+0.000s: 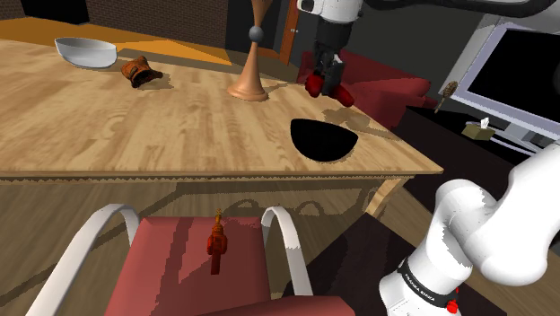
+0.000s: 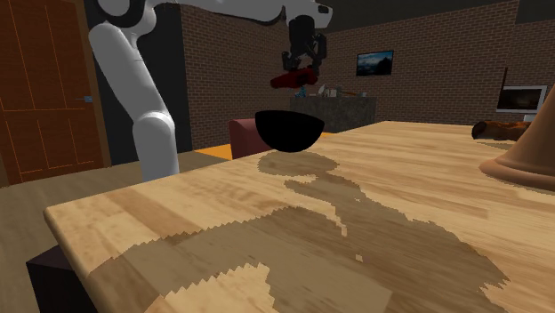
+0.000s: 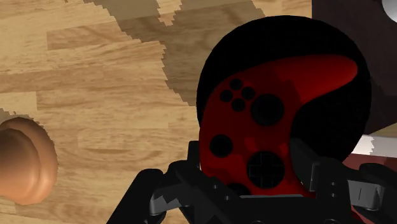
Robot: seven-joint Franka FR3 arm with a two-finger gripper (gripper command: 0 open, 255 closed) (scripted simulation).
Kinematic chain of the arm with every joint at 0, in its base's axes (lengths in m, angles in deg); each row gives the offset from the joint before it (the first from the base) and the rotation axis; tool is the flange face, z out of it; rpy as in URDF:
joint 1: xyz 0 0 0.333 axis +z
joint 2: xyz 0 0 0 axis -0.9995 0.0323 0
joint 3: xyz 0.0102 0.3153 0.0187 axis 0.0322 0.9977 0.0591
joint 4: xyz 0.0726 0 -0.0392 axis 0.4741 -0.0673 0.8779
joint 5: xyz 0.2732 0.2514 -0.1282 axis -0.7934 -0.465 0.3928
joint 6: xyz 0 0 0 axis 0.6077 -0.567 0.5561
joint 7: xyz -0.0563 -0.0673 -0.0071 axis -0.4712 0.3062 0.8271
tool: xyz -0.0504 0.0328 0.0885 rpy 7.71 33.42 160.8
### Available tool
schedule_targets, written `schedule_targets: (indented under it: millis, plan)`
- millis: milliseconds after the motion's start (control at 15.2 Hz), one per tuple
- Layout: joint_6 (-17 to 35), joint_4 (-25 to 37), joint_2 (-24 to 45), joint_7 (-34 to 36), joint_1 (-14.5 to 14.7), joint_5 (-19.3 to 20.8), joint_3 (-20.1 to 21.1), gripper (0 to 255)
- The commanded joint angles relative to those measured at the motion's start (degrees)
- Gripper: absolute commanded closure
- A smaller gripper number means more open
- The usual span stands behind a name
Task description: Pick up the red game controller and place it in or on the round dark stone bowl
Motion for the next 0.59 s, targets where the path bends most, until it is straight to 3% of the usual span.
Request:
schedule_targets:
  millis: [0, 528]
  plan:
    - [-0.26, -4.75, -5.29, -0.44, -0.54, 1.07, -0.13, 255]
    - [5.34, -11.81, -6.48, 1.46, -0.71, 1.63, -0.68, 255]
